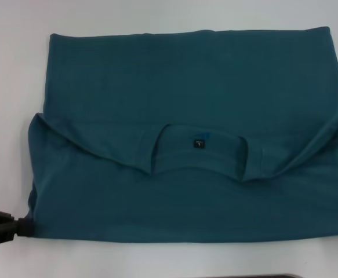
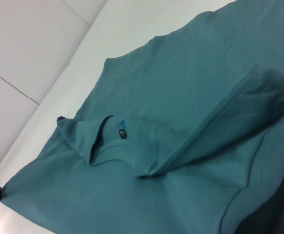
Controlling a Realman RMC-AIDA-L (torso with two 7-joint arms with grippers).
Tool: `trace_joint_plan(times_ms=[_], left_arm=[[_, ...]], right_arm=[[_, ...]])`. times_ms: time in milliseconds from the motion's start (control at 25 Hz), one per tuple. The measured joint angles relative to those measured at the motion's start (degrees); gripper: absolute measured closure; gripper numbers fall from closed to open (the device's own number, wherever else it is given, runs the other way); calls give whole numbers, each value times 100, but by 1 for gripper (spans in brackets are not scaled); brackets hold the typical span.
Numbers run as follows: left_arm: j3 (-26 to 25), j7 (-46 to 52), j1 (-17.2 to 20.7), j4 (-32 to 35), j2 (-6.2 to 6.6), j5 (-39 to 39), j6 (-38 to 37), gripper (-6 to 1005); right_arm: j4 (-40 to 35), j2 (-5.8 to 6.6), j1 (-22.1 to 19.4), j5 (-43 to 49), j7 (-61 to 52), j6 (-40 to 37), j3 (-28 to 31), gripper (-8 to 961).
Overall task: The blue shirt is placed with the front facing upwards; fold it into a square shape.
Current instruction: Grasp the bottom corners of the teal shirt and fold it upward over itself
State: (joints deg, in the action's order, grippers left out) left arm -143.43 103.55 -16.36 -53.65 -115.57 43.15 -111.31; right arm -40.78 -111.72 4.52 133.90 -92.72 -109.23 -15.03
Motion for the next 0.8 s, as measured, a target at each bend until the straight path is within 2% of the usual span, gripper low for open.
trace_joint_plan(times_ms=[800], left_arm=[[-2,-38,1,85,-4,-114,70,998]], right_arm=[[15,-16,33,66,-5,-11,13,928]])
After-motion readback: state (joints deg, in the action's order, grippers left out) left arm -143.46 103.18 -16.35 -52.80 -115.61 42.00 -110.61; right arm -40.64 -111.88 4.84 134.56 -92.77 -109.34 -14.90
